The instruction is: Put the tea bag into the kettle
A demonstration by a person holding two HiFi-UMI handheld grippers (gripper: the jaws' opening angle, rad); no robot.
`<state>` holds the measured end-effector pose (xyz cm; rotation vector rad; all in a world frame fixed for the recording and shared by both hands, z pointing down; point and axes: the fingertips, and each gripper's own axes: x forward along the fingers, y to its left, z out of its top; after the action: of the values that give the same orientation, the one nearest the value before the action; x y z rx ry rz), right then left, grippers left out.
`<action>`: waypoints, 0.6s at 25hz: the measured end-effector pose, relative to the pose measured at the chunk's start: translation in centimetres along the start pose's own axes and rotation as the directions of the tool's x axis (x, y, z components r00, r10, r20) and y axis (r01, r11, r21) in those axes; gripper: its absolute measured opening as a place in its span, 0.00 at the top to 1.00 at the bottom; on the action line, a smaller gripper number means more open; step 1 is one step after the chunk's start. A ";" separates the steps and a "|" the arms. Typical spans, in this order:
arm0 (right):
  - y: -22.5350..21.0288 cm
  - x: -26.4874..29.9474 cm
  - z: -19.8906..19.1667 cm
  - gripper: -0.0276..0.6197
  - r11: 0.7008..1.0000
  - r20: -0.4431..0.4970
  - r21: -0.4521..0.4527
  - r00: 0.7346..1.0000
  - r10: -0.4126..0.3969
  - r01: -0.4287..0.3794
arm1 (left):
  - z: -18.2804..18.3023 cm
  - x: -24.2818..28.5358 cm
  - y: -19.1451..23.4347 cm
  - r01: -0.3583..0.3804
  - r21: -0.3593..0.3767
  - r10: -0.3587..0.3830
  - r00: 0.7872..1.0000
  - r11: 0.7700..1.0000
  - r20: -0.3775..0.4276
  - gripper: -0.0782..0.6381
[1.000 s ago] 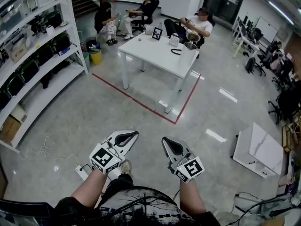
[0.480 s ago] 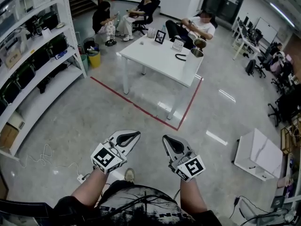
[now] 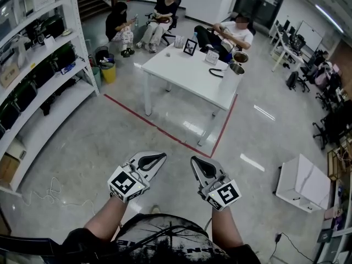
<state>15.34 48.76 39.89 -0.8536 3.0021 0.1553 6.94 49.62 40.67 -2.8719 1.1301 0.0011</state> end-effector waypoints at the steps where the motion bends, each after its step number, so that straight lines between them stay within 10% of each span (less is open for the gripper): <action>1: -0.1 0.6 -0.1 0.94 1.000 0.000 -0.002 1.000 -0.001 0.001 | -0.1 -0.1 0.6 -0.001 -0.002 0.001 1.000 1.000 0.001 0.88; 15: -1.4 4.4 -1.3 0.94 1.000 -0.017 0.012 1.000 0.014 -0.014 | -1.8 -0.3 5.1 -0.034 -0.019 0.034 0.999 0.999 -0.002 0.88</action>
<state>12.38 45.11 40.91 -0.8368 3.0224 0.1303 3.24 46.03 42.18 -2.8690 1.1862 0.0103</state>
